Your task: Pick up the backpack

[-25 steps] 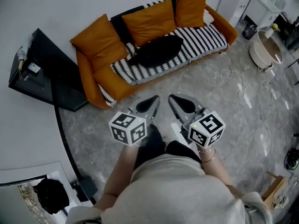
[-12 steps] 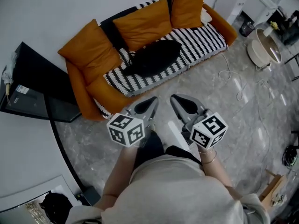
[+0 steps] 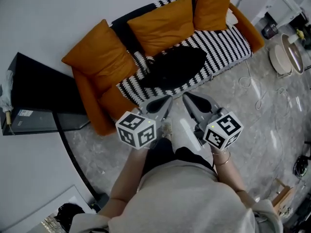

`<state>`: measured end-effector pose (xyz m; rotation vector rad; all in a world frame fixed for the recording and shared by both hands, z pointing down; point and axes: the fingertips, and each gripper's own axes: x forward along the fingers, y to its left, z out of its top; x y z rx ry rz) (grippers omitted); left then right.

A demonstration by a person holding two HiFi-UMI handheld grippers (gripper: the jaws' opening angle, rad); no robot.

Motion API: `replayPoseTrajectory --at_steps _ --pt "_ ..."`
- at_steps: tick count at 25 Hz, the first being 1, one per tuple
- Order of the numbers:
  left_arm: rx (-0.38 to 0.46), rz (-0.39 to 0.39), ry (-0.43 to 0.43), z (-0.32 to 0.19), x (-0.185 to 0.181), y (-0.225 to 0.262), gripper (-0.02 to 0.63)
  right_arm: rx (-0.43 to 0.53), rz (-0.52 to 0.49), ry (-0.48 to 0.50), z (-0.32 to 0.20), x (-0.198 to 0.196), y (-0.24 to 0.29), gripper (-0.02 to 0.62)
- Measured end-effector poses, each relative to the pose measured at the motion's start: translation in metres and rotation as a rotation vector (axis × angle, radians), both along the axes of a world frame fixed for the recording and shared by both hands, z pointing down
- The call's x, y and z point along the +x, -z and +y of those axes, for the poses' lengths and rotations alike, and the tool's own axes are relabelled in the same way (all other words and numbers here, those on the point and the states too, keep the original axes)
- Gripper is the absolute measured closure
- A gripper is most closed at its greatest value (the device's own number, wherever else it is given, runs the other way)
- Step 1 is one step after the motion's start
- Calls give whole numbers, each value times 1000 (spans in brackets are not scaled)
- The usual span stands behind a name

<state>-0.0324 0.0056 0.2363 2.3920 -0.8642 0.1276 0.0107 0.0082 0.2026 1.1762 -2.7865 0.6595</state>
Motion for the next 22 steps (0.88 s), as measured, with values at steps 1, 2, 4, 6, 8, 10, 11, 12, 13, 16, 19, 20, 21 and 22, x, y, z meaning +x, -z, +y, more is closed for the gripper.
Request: replayPoseTrajectory --at_steps 1,2,4,6,8,10,11,12,13,16,19,20,21,22 --pt "-4 -5 -1 -10 -5 -1 598 -7 4 -7 -10 -3 -1 592" --pt "-10 -6 -2 -20 -9 -3 598 -15 8 -16 -20 -6 -3 592" --pt "-25 -3 -3 -36 -17 -6 598 -35 9 -32 -36 -10 -7 592" --pt "-40 -2 -4 -49 -23 -12 598 -56 13 -45 -48 -12 -14 592" --pt "-55 -1 0 -59 -28 -19 598 -64 28 -55 -57 -14 -20 592" --pt "-73 8 5 -65 -32 -27 598 -78 27 -57 -62 -16 -26 592" --pt "-84 13 4 -68 -33 -30 598 -93 16 -55 -64 -17 -29 592" --pt "-95 18 1 -70 -33 -33 598 -109 6 -52 -66 -19 -32 592" --pt "-107 21 -3 -71 -33 -37 598 -123 3 -48 -68 -20 -35 592" --pt "-134 14 -13 -75 -30 -48 598 -146 14 -29 -77 -24 -46 592" --pt "-180 0 -14 -79 -26 -65 598 -166 9 -23 -90 -26 -56 592" --pt "-195 2 -12 -80 -25 -70 598 -173 1 -26 -95 -26 -59 592" --pt "-209 3 -8 -82 -25 -75 598 -181 -7 -27 -99 -27 -62 592" --pt "-222 1 -3 -84 -25 -80 598 -188 -13 -24 -103 -28 -66 592"
